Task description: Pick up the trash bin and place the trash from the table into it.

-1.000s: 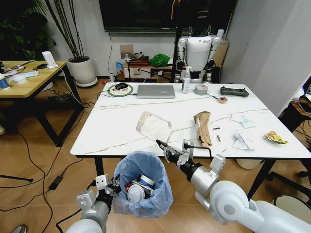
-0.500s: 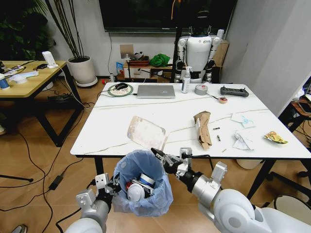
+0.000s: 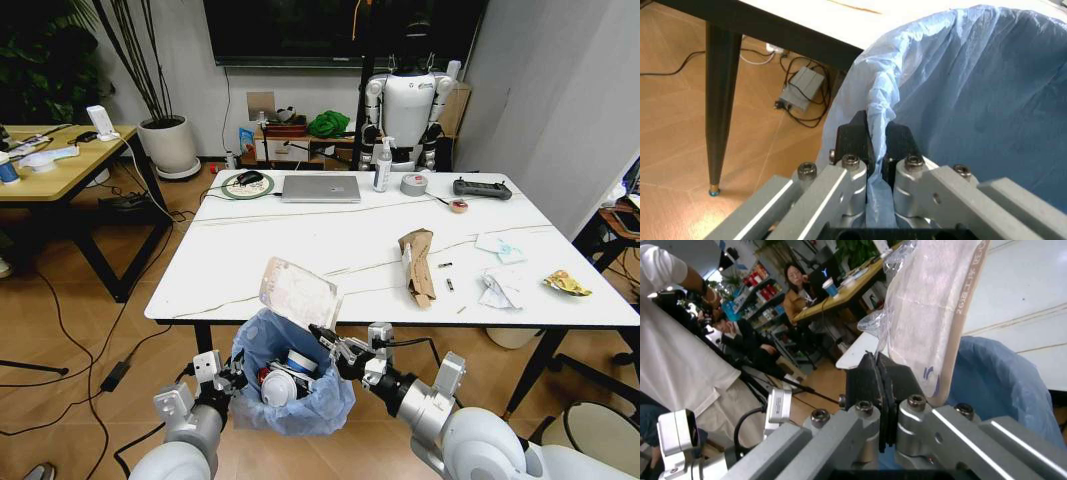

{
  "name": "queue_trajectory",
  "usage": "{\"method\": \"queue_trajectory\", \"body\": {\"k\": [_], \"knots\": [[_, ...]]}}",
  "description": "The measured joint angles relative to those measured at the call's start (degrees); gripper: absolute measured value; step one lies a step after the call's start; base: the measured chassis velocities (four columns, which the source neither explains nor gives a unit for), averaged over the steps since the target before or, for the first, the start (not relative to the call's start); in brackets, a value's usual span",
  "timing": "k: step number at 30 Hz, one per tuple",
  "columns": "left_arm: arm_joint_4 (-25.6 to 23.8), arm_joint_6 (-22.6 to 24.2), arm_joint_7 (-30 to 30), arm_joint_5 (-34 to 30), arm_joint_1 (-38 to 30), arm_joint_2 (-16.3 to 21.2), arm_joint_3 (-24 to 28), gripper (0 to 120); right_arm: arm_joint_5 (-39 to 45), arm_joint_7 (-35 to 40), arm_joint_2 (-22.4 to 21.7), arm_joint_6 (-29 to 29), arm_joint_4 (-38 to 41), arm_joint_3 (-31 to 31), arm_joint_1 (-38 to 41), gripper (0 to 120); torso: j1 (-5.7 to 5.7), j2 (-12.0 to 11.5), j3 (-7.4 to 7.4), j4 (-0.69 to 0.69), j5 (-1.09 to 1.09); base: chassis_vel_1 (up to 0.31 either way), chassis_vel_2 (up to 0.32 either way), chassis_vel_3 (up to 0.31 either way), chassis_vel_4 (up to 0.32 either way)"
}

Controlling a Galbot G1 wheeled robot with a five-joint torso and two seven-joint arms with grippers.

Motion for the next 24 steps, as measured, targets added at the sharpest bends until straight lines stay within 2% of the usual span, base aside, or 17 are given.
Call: {"method": "queue_trajectory", "body": {"k": [24], "knots": [[0.6, 0.2, -0.5, -0.9, -1.5, -0.3, 0.1, 0, -5.8, -2.0, -1.6, 0.7, -0.7, 1.7, -7.8, 0, 0.00, 0.0, 0.00, -0.01, 0.00, 0.000, 0.000, 0.000, 0.000]]}}
